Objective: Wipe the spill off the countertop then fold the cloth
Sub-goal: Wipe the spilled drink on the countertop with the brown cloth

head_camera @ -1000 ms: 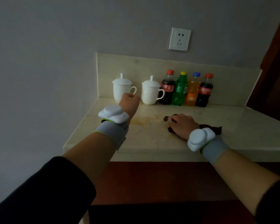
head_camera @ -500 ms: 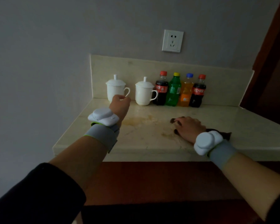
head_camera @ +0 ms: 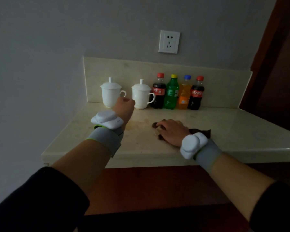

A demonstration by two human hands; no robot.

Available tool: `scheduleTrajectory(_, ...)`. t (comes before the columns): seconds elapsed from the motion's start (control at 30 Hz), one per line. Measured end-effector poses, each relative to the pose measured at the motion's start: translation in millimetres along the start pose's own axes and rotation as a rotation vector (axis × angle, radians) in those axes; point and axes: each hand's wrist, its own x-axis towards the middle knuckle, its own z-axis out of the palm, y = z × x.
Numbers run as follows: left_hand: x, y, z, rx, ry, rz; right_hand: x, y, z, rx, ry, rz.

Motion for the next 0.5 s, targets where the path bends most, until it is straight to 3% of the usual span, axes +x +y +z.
scheduleTrajectory(0.3,4.5,-16.7,-29.9,0.038,0.095,-0.027,47.7,-0.7,-8.0,-0.124,-0.069,-0.008)
scheduleTrajectory(0.5,16.6,-20.4,-16.9,0.026,0.066,-0.023,22.4,-14.2,2.7,0.012,-0.032,-0.229)
